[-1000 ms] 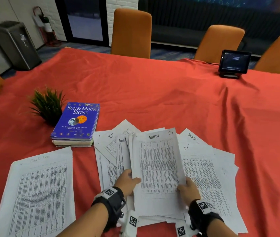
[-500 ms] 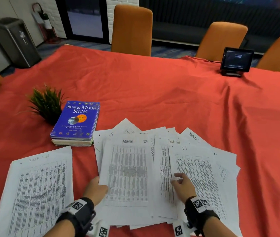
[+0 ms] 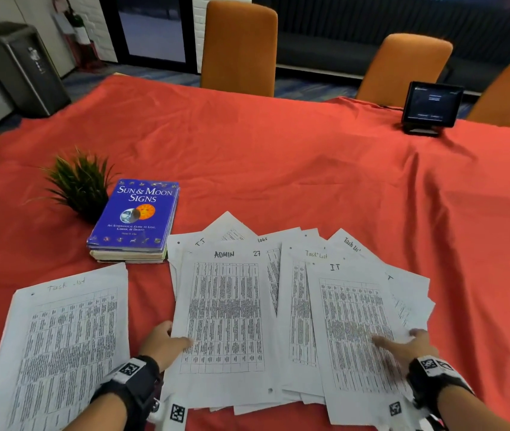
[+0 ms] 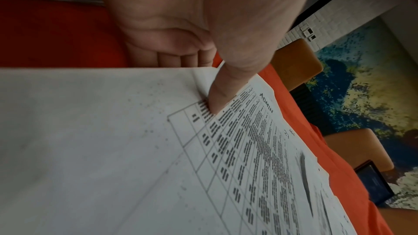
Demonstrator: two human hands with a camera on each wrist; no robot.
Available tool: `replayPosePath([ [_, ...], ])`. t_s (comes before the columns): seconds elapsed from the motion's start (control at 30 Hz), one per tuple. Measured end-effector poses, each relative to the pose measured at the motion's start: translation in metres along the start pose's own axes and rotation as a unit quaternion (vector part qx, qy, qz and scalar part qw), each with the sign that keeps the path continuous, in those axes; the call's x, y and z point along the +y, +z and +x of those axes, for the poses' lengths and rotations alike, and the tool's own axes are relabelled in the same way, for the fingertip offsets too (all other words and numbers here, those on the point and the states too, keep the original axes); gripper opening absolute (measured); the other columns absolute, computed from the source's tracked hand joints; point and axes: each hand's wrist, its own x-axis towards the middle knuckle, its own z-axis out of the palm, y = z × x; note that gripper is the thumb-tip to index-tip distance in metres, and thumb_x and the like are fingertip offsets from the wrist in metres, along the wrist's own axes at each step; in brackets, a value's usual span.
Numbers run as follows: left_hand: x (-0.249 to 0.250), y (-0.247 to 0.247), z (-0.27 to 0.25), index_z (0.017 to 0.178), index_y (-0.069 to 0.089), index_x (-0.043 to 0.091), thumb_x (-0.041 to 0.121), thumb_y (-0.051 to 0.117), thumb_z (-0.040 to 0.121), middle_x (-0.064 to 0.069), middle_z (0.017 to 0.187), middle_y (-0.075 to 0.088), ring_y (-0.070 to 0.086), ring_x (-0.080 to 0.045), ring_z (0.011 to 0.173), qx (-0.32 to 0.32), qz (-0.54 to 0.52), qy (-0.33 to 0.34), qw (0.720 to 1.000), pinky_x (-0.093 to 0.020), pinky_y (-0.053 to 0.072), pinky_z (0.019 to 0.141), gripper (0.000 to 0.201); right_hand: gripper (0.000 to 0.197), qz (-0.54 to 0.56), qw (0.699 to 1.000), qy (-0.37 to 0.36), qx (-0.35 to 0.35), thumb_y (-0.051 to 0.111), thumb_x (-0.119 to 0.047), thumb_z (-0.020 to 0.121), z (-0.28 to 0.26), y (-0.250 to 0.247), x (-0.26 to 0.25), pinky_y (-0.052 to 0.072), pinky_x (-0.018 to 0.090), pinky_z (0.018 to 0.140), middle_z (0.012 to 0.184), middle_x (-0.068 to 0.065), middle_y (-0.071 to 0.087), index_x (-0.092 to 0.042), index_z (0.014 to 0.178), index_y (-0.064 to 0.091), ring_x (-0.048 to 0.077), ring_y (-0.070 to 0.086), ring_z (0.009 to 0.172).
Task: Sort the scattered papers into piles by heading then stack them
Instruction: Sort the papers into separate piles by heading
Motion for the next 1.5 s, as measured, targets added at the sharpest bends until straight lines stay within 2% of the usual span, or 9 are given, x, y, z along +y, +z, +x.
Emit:
replayPosePath([
  [0.17,-0.002,0.002,0.002,0.093,0.063,0.014,0.011,0.073,0.079,0.0,0.092,0.072,0.068,-0.019,0.084,0.01,0.004,0.012,1.0,-0.034,0.053,0.082,0.018,0.091,0.023,0.999,0.004,-0.043,0.084,-0.045,0.066,-0.001,0.001,-0.001,0.05,0.045,0.089,0.132,0.021,0.055,-0.001,0.135,0.043,0.036,0.059,0.106],
  [0.3,-0.004,0.002,0.003,0.102,0.061,0.015,0.011,0.067,0.082,0.002,0.097,0.07,0.066,-0.02,0.091,0.002,-0.001,0.01,1.0,-0.034,0.051,0.087,0.021,0.026,0.075,0.996,-0.041,0.022,0.065,-0.018,0.083,-0.008,-0.001,-0.013,0.054,0.041,0.082,0.088,0.015,0.068,-0.002,0.104,0.063,0.032,0.063,0.078],
  [0.53,-0.006,-0.001,-0.001,0.107,0.061,0.017,0.009,0.046,0.09,-0.001,0.104,0.068,0.061,-0.022,0.096,0.009,0.002,0.013,1.0,-0.029,0.043,0.082,0.023,0.01,0.256,0.96,-0.11,-0.019,0.057,0.001,0.088,-0.041,-0.012,-0.056,0.048,0.022,0.052,0.073,0.017,0.063,0.008,0.092,0.061,0.023,0.056,0.061],
  [0.73,-0.008,0.002,0.002,0.104,0.06,0.014,0.024,0.041,0.099,-0.009,0.115,0.066,0.059,-0.027,0.11,0.005,-0.024,0.012,1.0,-0.035,0.042,0.1,0.022,0.016,0.238,0.952,-0.155,-0.114,0.061,-0.006,0.086,-0.065,0.036,-0.094,0.05,0.027,0.063,0.086,0.015,0.071,0.001,0.099,0.065,0.024,0.065,0.07],
  [0.9,-0.006,0.002,0.002,0.13,0.052,0.004,0.049,0.037,0.098,-0.012,0.137,0.054,0.047,-0.026,0.131,0.002,-0.034,0.007,0.999,-0.035,0.031,0.109,0.058,0.005,0.159,0.946,-0.218,-0.178,0.058,-0.009,0.088,-0.109,0.092,-0.122,0.056,0.035,0.075,0.091,0.009,0.071,-0.014,0.089,0.061,0.023,0.066,0.08],
  [1.0,-0.005,0.002,-0.002,0.125,0.057,0.015,0.067,0.045,0.082,0.0,0.125,0.063,0.055,-0.022,0.12,-0.015,-0.04,0.005,0.999,-0.037,0.038,0.107,0.069,0.004,0.125,0.937,-0.228,-0.232,0.054,-0.017,0.095,-0.131,0.109,-0.132,0.049,0.022,0.063,0.089,-0.004,0.061,-0.015,0.099,0.055,0.011,0.06,0.079],
  [1.23,-0.004,0.002,-0.009,0.124,0.053,0.017,0.022,0.057,0.093,0.001,0.119,0.065,0.061,-0.017,0.108,-0.049,-0.007,0.035,0.998,-0.028,0.044,0.099,0.032,0.037,0.054,0.934,-0.242,-0.256,0.059,-0.021,0.092,-0.146,0.117,-0.147,0.048,0.032,0.094,0.116,0.002,0.062,-0.01,0.126,0.049,0.019,0.058,0.1],
  [1.33,0.006,0.0,-0.019,0.133,0.049,0.017,0.019,0.051,0.096,0.003,0.125,0.062,0.058,-0.016,0.113,-0.033,-0.014,0.069,0.997,-0.03,0.042,0.103,0.037,0.051,0.067,0.939,-0.24,-0.239,0.063,-0.024,0.09,-0.146,0.113,-0.152,0.046,0.028,0.091,0.126,0.005,0.057,-0.008,0.132,0.041,0.025,0.058,0.109],
  [1.5,0.024,-0.015,-0.042,0.117,0.041,0.041,0.021,0.05,0.098,0.043,0.107,0.053,0.048,0.025,0.103,-0.037,-0.107,0.165,0.98,-0.011,0.033,0.102,0.029,0.067,0.159,0.939,-0.224,-0.209,0.062,-0.032,0.09,-0.147,0.102,-0.168,0.043,0.029,0.086,0.121,0.008,0.052,-0.006,0.143,0.03,0.021,0.053,0.101],
])
